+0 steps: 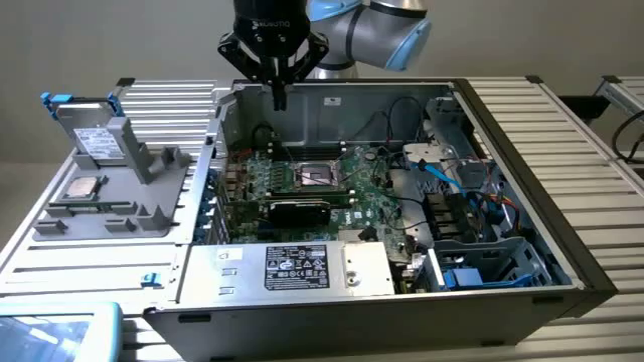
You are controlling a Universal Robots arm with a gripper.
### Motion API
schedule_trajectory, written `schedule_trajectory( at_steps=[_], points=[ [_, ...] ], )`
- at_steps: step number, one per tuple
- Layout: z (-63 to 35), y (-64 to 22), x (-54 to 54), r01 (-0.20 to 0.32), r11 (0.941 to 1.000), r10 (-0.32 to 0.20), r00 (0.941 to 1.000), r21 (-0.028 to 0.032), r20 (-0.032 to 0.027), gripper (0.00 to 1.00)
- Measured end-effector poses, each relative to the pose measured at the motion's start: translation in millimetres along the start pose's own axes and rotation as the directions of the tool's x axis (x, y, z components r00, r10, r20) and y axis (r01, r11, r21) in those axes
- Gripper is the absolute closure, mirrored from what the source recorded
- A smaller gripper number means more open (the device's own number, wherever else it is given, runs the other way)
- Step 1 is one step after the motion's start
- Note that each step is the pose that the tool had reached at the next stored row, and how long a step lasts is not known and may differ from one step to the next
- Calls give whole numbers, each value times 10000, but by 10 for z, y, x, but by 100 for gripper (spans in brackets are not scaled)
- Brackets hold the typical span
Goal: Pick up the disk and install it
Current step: 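Reach for the disk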
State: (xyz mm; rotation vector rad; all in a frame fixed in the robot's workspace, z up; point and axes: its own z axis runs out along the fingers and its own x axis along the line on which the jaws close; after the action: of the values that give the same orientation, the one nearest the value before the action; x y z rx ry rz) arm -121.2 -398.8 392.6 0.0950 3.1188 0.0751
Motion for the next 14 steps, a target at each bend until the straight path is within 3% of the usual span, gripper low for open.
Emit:
schedule_trajectory(
  at_steps=[14],
  points=[
    [0, -1, 6, 6, 10000, -6, 10000, 0, -2, 89]
  ],
)
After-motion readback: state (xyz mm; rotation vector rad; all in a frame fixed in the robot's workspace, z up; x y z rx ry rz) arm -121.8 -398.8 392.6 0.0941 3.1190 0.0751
